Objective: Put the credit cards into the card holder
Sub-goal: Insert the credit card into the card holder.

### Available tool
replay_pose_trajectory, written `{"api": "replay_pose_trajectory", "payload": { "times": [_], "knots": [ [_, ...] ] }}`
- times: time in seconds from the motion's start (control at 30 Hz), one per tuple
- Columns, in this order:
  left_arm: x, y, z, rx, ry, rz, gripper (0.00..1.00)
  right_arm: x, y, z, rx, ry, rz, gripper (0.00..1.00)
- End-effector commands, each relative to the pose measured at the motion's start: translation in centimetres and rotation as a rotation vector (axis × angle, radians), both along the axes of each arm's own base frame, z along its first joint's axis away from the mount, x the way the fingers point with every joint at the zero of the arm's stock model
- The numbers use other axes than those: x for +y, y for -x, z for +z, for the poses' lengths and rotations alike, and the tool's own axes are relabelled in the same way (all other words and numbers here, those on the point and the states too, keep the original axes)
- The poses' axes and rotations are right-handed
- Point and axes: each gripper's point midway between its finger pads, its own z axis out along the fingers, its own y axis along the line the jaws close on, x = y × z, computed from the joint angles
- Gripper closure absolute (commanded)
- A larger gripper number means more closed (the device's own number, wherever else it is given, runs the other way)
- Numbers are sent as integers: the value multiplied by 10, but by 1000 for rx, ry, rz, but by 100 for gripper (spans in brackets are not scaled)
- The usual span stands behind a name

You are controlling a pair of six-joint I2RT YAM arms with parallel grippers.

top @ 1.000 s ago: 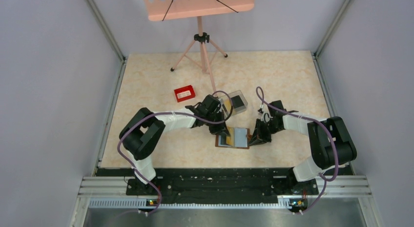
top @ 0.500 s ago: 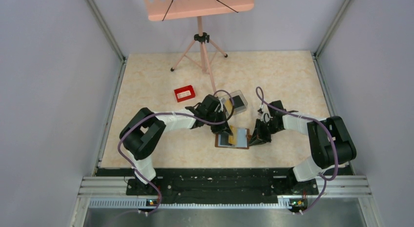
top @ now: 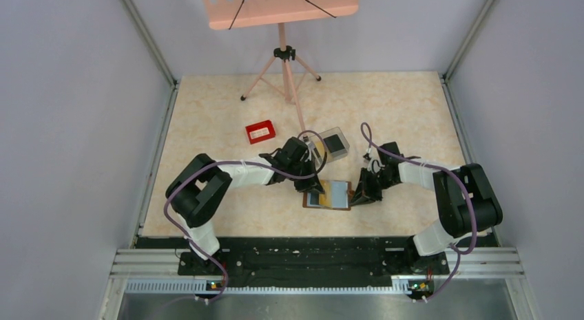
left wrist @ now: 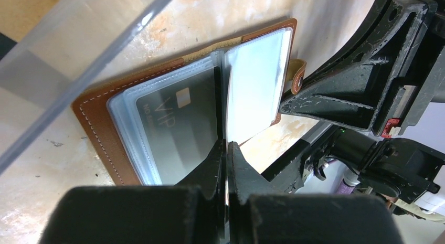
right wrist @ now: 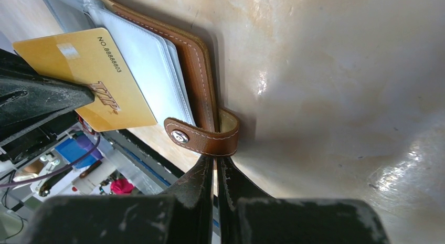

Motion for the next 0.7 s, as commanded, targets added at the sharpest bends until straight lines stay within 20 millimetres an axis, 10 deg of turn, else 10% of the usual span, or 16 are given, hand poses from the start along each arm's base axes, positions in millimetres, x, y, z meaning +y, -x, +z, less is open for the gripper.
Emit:
{"api": "replay_pose_trajectory", "payload": {
  "times": [0.0,0.67],
  "knots": [
    [6,-7,4,-36,-6,29,100,-2,5,-8,-3,19,15,100],
    [14,-21,19,-92,22,50,100,-2,7,-8,-2,16,17,100]
  ]
}}
